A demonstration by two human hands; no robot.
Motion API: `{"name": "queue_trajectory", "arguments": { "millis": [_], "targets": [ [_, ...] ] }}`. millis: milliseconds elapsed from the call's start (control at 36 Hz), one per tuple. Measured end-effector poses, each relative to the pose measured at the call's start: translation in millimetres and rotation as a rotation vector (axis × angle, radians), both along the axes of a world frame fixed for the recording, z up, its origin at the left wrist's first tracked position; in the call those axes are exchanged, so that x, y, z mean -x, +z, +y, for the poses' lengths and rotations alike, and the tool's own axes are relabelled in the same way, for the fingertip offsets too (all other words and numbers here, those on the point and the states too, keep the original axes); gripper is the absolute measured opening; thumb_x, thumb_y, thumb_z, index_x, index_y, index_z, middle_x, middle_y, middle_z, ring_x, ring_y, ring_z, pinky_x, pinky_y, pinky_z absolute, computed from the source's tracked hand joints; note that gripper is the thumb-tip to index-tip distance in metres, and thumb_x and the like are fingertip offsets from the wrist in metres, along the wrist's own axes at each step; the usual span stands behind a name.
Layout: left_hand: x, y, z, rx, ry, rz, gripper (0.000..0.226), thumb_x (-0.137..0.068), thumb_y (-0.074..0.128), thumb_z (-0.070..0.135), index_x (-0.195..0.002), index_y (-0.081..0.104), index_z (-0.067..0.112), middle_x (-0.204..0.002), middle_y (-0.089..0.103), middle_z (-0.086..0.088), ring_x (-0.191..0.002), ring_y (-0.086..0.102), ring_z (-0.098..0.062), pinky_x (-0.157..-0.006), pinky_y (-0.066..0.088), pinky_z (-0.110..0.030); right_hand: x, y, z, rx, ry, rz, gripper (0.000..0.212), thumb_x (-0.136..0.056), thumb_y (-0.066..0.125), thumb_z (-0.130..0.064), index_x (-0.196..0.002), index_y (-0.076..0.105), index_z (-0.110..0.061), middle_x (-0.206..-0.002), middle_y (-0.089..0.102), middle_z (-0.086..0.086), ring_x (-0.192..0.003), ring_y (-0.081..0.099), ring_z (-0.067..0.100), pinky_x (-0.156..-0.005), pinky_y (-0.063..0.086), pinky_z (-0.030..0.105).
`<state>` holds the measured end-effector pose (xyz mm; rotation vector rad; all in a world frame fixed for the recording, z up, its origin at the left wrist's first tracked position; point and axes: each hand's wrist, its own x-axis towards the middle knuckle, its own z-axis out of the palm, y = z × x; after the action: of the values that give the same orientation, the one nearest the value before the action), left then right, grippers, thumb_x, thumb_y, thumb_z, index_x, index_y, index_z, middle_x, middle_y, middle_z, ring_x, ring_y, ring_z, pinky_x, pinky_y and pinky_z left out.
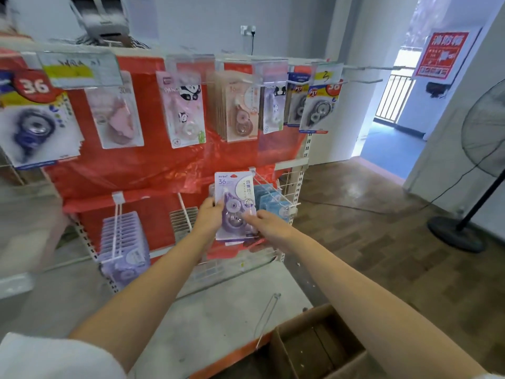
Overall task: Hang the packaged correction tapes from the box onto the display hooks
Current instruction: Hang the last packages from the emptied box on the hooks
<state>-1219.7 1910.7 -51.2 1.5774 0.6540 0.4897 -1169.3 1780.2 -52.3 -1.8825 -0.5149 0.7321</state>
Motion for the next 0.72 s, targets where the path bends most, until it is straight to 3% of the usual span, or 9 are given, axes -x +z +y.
{"name": "queue_trajectory", "arguments": {
  "millis": [56,111,194,278,361,417,528,639,722],
  "targets": [
    [5,3,4,0.007,0.013,0.0,0.03,-0.101,0.042,0.013,-0.119,0.05,-0.01,-0.104,0.057,-0.016,-0.077,0.049,-0.019,-0.059,0.038,-0.025,-1,-1,7,-0.01,0.009,-0.007,0.072,-0.066,0.064,-0.07,-0.111,0.055,-0.014,-0.116,0.062,0.009,-0.108,0.061,0.029,-0.091,0.052,0.054],
    [8,5,7,0.005,0.016,-0.009,0.02,-0.102,0.042,0.016,-0.107,0.054,0.001,-0.092,0.052,-0.01,-0.064,0.044,-0.011,-0.054,0.035,-0.022,3,2,10,-0.054,0.032,-0.021,0.042,-0.077,0.066,-0.057,-0.099,0.057,-0.022,-0.107,0.065,0.002,-0.102,0.063,0.022,-0.089,0.054,0.047],
    [11,4,10,-0.012,0.002,-0.002,0.019,-0.101,0.044,0.021,-0.091,0.053,0.009,-0.083,0.056,-0.003,-0.068,0.049,-0.011,-0.056,0.038,-0.023,4,3,9,-0.119,0.052,-0.04,0.006,-0.091,0.063,-0.03,-0.088,0.058,-0.029,-0.091,0.066,-0.008,-0.086,0.063,0.012,-0.066,0.054,0.027],
    [13,4,10,-0.052,-0.006,0.003,0.031,-0.101,0.043,0.014,-0.07,0.047,0.014,-0.071,0.05,-0.001,-0.066,0.043,-0.013,-0.056,0.033,-0.025,2,-1,12,-0.16,0.015,-0.103,0.008,-0.09,0.066,-0.027,-0.096,0.062,-0.026,-0.092,0.067,-0.007,-0.082,0.062,0.009,-0.063,0.044,0.019],
    [14,5,7,-0.087,-0.027,-0.01,0.034,-0.099,0.045,0.01,-0.065,0.044,0.014,-0.066,0.045,-0.002,-0.063,0.039,-0.014,-0.057,0.032,-0.027,0,-4,7,-0.147,-0.005,-0.101,0.032,-0.088,0.069,-0.028,-0.114,0.059,-0.013,-0.094,0.066,-0.003,-0.071,0.061,0.003,-0.054,0.043,0.016],
    [13,4,4,-0.113,-0.054,-0.006,0.031,-0.099,0.045,0.01,-0.068,0.048,0.012,-0.069,0.048,-0.003,-0.062,0.04,-0.012,-0.055,0.033,-0.025,-1,-3,3,-0.155,-0.013,-0.11,0.028,-0.089,0.068,-0.023,-0.113,0.06,-0.012,-0.088,0.066,-0.007,-0.066,0.061,-0.002,-0.054,0.045,0.013],
    [10,4,-5,-0.142,-0.088,0.003,0.03,-0.1,0.043,0.012,-0.071,0.048,0.014,-0.067,0.047,-0.001,-0.058,0.04,-0.01,-0.047,0.034,-0.017,-6,1,-4,-0.15,-0.052,-0.143,0.016,-0.085,0.07,-0.027,-0.098,0.062,-0.023,-0.106,0.07,0.007,-0.098,0.066,0.026,-0.089,0.053,0.043],
    [3,2,-12,-0.142,-0.168,0.074,0.014,-0.099,0.046,0.014,-0.09,0.057,0.015,-0.101,0.066,-0.012,-0.092,0.063,-0.025,-0.085,0.053,-0.041,-12,5,-11,-0.173,-0.111,-0.104,0.02,-0.09,0.066,-0.024,-0.106,0.06,-0.016,-0.108,0.068,0.011,-0.093,0.066,0.026,-0.07,0.056,0.034],
    [-1,5,-18,-0.169,-0.234,0.094,0.013,-0.099,0.044,0.013,-0.103,0.057,0.015,-0.109,0.065,-0.011,-0.097,0.063,-0.025,-0.087,0.054,-0.037,-17,9,-16,-0.196,-0.138,-0.114,0.016,-0.089,0.066,-0.021,-0.103,0.061,-0.017,-0.103,0.069,0.005,-0.096,0.066,0.024,-0.085,0.054,0.037]
  ]
}}
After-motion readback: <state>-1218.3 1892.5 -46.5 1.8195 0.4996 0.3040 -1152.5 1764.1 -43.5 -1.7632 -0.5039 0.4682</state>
